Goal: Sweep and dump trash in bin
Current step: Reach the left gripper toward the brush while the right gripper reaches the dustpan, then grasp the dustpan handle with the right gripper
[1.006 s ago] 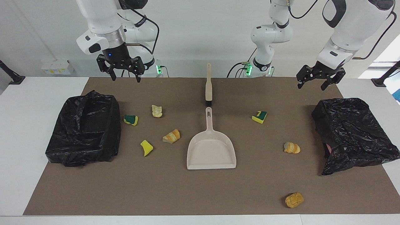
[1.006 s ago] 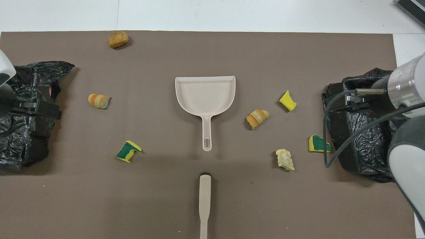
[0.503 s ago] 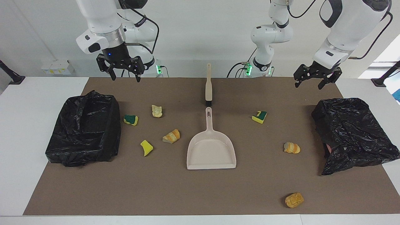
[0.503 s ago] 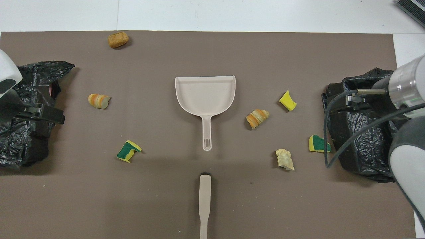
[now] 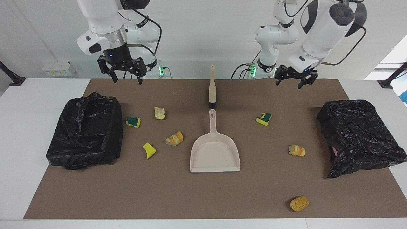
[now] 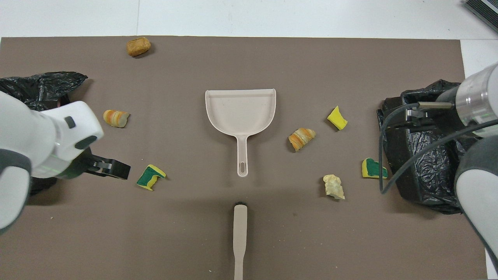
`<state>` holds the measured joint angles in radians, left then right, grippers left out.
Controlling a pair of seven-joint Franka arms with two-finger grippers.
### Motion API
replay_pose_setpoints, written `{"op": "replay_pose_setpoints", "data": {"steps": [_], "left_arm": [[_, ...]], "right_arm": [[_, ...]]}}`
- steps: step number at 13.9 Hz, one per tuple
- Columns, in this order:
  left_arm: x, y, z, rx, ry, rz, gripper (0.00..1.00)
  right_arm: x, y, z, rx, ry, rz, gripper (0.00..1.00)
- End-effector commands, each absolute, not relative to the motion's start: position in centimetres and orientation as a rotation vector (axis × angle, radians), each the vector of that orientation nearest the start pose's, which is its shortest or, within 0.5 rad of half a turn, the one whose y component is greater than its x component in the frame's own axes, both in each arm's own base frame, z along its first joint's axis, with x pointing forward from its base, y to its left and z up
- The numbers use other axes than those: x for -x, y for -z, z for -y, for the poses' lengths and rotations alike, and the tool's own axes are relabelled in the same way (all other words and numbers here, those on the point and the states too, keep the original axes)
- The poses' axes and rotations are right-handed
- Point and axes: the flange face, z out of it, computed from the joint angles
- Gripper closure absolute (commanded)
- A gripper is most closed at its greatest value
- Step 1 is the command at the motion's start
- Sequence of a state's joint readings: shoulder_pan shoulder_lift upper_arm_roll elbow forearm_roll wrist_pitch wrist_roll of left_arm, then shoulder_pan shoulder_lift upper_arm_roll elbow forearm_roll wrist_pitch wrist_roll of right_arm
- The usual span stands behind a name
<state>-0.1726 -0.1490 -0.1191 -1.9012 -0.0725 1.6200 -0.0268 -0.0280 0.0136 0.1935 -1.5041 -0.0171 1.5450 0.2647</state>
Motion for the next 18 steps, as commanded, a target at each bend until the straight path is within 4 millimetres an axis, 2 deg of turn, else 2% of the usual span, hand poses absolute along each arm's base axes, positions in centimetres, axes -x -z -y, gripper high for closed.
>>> {"op": "replay_pose_setpoints", "data": {"steps": [1,4,6,9,10,12,14,16,18], "left_arm": [[-43.3,-52.6,19.6,3.132,-0.196,-0.387,0.0],[-39.1,-50.4,25.5,3.105,-0.271,-0.376,0.0],[-36.0,-48.4,29.0,3.094,-0.279,-0.372,0.0],[-31.8,-45.9,31.9,3.12,-0.328,-0.382,0.0],[-30.0,-44.0,33.2,3.114,-0.319,-0.389,0.0],[-27.1,-40.9,34.6,3.119,-0.275,-0.372,0.0],[-25.0,-38.5,35.1,3.115,-0.259,-0.403,0.0],[-21.9,-36.9,36.6,3.125,-0.238,-0.376,0.0],[-18.9,-36.0,38.3,3.141,-0.203,-0.323,0.0]], "right_arm": [[-55.3,-63.5,-10.2,3.103,0.059,-0.15,0.0],[-56.8,-61.0,-14.0,3.072,0.063,-0.151,0.0],[-57.8,-58.5,-18.4,3.063,0.075,-0.215,0.0],[-59.2,-53.4,-24.6,3.061,0.096,-0.187,0.0],[-59.4,-51.7,-27.0,3.067,0.127,-0.168,0.0],[-59.7,-48.7,-30.4,3.057,0.152,-0.204,0.0],[-58.9,-45.7,-34.2,3.079,0.149,-0.161,0.0],[-57.8,-42.8,-37.2,3.107,0.134,-0.133,0.0],[-56.9,-39.0,-40.4,3.107,0.134,-0.08,0.0]]}}
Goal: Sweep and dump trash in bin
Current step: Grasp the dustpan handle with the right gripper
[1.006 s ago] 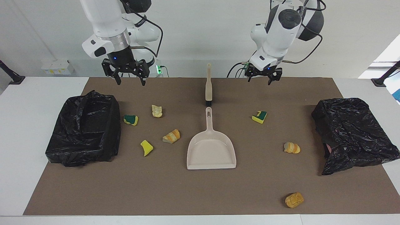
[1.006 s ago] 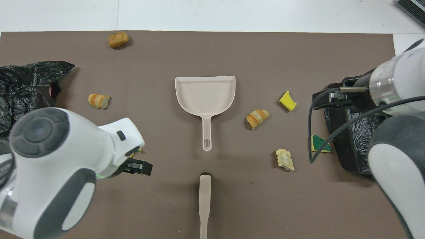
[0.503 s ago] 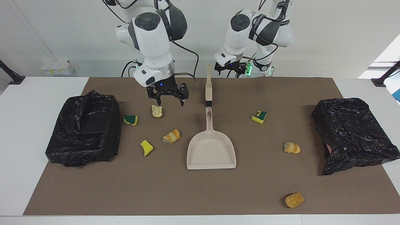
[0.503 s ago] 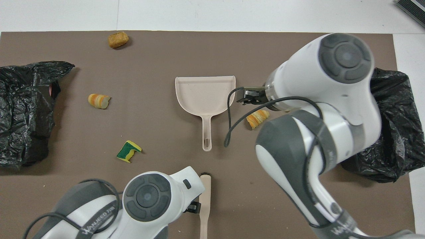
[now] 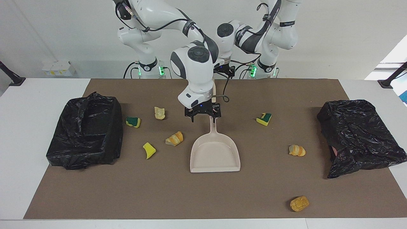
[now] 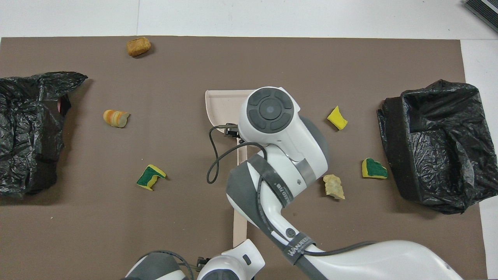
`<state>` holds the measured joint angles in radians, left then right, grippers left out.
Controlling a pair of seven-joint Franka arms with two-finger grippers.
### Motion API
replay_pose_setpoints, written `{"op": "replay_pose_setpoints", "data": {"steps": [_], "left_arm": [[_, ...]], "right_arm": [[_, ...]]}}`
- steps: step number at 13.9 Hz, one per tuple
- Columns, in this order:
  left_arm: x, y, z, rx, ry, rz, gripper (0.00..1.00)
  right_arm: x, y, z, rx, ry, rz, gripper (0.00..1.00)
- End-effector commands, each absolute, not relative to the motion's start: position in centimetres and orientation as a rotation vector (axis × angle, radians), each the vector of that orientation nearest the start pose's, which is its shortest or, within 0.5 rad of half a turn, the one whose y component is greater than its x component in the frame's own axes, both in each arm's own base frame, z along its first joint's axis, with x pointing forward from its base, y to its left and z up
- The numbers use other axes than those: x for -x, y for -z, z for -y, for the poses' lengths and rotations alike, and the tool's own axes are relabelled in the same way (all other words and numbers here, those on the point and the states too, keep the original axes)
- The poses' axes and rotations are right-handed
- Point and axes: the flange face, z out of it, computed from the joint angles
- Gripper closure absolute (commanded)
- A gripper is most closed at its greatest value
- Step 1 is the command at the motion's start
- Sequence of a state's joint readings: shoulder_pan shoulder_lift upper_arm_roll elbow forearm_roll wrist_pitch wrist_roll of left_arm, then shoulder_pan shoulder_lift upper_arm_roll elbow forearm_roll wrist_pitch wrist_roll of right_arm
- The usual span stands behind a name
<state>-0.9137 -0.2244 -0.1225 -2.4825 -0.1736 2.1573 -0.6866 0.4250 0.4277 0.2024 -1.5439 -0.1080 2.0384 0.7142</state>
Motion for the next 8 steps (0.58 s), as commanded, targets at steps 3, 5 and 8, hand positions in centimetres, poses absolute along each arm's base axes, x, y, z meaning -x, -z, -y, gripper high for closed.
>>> {"op": "replay_pose_setpoints", "data": {"steps": [3,5,8], "left_arm": [[-16.7,-35.7,39.0,3.133,-0.204,-0.303,0.0],[-16.0,-35.0,39.0,3.131,-0.201,-0.292,0.0],[-15.7,-35.0,39.3,3.15,-0.184,-0.23,0.09]], "right_arm": [[-56.4,-35.5,-39.9,3.122,0.109,-0.066,0.0],[-55.5,-34.4,-38.8,3.133,0.068,-0.084,0.04],[-55.0,-34.6,-38.9,3.137,0.066,-0.08,0.36]]}}
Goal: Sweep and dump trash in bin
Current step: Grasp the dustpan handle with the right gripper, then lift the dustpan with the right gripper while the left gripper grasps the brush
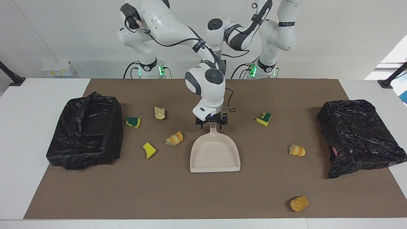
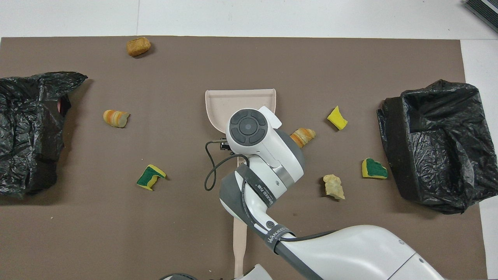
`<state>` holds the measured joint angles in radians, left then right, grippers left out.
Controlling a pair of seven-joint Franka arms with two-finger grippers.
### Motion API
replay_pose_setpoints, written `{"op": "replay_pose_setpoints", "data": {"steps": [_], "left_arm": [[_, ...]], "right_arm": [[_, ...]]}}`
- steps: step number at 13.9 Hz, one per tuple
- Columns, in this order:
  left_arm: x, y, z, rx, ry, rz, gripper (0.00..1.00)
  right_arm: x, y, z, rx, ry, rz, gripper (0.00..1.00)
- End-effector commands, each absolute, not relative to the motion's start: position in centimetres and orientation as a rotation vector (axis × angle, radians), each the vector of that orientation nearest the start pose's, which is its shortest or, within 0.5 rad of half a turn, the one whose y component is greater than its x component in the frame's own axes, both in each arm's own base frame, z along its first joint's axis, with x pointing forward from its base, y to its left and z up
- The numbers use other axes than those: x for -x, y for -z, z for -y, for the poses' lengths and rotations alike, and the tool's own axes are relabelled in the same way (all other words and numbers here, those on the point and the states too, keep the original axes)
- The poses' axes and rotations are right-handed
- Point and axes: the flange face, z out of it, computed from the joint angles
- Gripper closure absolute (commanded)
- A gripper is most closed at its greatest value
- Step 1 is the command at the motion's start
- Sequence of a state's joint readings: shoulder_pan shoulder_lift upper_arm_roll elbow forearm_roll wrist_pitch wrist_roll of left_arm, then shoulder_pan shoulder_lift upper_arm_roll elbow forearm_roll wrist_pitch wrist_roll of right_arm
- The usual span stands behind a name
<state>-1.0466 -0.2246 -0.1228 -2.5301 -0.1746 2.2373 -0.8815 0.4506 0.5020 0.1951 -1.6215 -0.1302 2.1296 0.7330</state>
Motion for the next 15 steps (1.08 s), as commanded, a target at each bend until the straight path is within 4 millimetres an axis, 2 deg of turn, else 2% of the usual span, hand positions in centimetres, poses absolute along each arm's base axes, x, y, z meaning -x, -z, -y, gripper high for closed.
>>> {"op": "replay_pose_setpoints", "data": {"steps": [1,2,3,4,7,8,10,13,15], "left_arm": [[-15.7,-35.0,39.2,3.149,-0.185,-0.225,0.18],[-15.7,-35.0,39.2,3.147,-0.187,-0.225,0.25],[-15.7,-35.0,39.2,3.148,-0.188,-0.219,0.28],[-15.7,-35.0,39.2,3.147,-0.19,-0.209,0.38],[-15.9,-34.8,39.1,3.148,-0.199,-0.178,0.5],[-16.0,-34.8,39.1,3.148,-0.203,-0.17,0.5],[-16.2,-34.7,39.0,3.15,-0.217,-0.152,0.52],[-16.3,-34.7,39.0,3.149,-0.23,-0.087,1.0],[-16.6,-34.7,38.8,3.142,-0.239,-0.047,1.0]], "right_arm": [[-55.2,-34.7,-39.0,3.133,0.073,-0.083,0.51],[-55.2,-34.8,-39.1,3.132,0.079,-0.081,0.65],[-55.3,-35.0,-39.3,3.126,0.084,-0.081,0.81],[-55.3,-34.9,-39.3,3.125,0.085,-0.079,0.98],[-55.0,-35.3,-39.6,3.127,0.094,-0.035,1.0],[-55.0,-35.9,-39.6,3.124,0.107,0.01,1.0],[-54.9,-38.3,-39.0,3.12,0.13,0.185,1.0],[-55.2,-41.6,-36.4,3.113,0.122,0.535,1.0],[-55.7,-42.9,-34.7,3.069,0.118,0.807,1.0]]}}
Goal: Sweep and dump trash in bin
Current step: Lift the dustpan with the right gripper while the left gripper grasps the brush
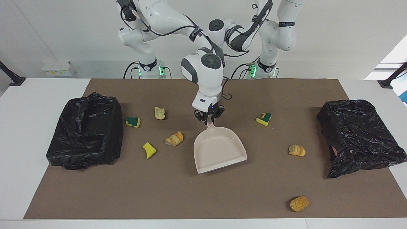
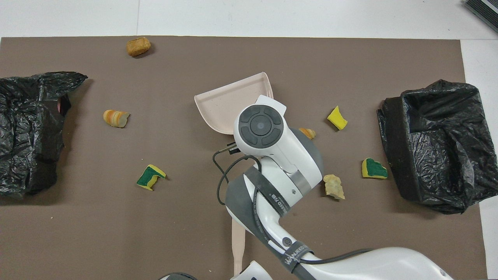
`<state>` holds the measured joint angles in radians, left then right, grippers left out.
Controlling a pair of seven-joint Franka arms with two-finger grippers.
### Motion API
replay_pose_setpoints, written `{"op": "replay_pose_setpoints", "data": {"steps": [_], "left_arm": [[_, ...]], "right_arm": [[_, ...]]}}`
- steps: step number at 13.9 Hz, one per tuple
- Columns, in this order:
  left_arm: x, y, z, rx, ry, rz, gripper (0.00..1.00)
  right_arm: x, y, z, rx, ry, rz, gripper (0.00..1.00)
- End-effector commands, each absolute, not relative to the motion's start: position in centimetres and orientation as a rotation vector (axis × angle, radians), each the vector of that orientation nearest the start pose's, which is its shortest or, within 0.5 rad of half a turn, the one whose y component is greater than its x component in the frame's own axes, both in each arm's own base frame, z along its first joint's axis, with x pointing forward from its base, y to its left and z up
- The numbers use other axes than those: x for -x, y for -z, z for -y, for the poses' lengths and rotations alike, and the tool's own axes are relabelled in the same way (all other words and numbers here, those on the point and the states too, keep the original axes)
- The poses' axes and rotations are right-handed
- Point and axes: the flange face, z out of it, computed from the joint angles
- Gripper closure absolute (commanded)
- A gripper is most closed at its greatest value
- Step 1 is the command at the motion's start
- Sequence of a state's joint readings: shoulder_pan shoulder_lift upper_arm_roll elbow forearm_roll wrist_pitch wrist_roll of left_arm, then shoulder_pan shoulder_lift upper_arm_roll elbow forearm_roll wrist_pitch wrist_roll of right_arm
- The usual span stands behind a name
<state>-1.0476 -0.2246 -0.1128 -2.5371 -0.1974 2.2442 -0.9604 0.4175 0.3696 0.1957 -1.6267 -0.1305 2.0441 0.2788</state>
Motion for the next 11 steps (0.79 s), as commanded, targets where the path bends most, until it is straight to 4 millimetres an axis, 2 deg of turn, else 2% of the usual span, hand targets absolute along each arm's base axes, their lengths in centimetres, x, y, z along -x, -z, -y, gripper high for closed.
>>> {"op": "replay_pose_setpoints", "data": {"steps": [1,3,5,7,9,11], "left_arm": [[-18.0,-34.9,38.1,3.146,-0.24,-0.005,1.0],[-20.2,-36.3,37.6,3.154,-0.244,0.072,1.0],[-23.5,-37.1,36.0,3.159,-0.234,0.188,1.0],[-28.1,-38.5,33.9,3.153,-0.23,0.302,1.0],[-31.9,-39.2,31.2,3.175,-0.202,0.229,1.0],[-36.5,-39.6,27.9,3.183,-0.176,0.207,1.0]], "right_arm": [[-56.2,-43.2,-33.8,3.039,0.12,0.928,1.0],[-56.8,-43.2,-32.4,2.953,0.094,1.207,1.0],[-57.5,-42.6,-30.3,2.801,0.035,1.544,1.0],[-57.6,-42.1,-29.2,2.636,-0.02,1.81,1.0],[-57.3,-41.9,-28.3,2.573,-0.044,1.912,1.0],[-56.1,-41.1,-28.6,2.552,-0.089,1.963,1.0]]}}
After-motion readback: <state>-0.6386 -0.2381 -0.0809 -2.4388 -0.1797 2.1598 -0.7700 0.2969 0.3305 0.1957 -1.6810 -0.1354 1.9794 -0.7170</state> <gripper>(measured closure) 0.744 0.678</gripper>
